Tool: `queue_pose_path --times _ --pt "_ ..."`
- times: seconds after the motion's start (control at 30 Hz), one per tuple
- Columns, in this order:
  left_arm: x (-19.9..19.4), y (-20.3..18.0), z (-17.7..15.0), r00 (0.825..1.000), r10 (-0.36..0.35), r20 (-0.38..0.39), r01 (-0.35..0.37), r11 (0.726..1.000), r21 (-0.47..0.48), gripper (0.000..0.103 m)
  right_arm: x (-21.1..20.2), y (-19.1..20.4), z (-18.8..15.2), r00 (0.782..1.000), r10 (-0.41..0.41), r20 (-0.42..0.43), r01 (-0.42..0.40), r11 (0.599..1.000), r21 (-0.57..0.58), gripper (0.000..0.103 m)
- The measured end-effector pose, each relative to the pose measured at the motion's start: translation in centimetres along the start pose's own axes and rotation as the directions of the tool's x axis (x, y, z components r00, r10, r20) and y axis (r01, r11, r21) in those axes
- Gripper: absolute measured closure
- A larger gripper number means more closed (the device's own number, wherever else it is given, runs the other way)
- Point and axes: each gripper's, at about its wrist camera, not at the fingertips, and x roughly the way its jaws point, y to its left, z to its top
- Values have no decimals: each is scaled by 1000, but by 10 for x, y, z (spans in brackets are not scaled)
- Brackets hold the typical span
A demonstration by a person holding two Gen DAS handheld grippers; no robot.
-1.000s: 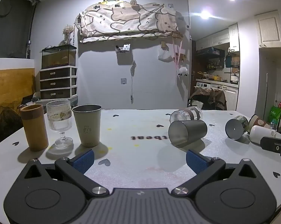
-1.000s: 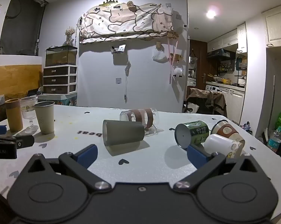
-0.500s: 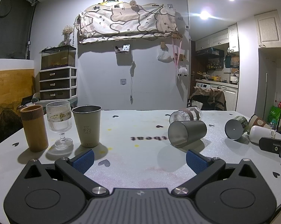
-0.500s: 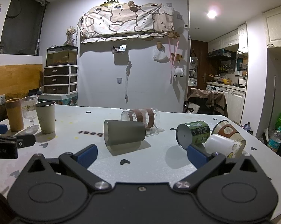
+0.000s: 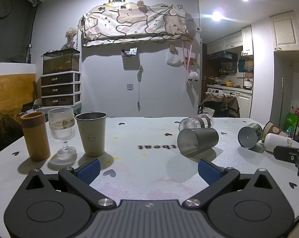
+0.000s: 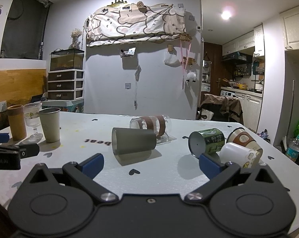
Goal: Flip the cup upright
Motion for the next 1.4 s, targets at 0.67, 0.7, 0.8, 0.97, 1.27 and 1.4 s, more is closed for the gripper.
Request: queue_pose_path --times 0.67,0.7,0.8,0.97,1.27,1.4 --pt "0 0 0 1000 -1 1 1 1000 0 0 -1 7 3 1000 2 -1 -2 1000 3 0" --pt "0 0 0 1000 -1 1 1 1000 0 0 -1 7 3 1000 2 -1 -2 1000 3 0" --pt "0 0 0 1000 -1 1 1 1000 -1 0 -1 7 3 1000 2 -1 -2 1000 2 0" --pt "0 0 0 1000 -1 1 1 1000 0 0 -1 7 3 1000 2 -2 -2 1000 3 0" --pt "0 0 0 1000 -1 2 1 1000 -1 0 -1 6 3 1000 2 -2 -2 1000 4 0" --pt "0 0 0 1000 0 0 0 1000 -1 0 -1 6 3 1000 3 -3 -3 1000 4 0"
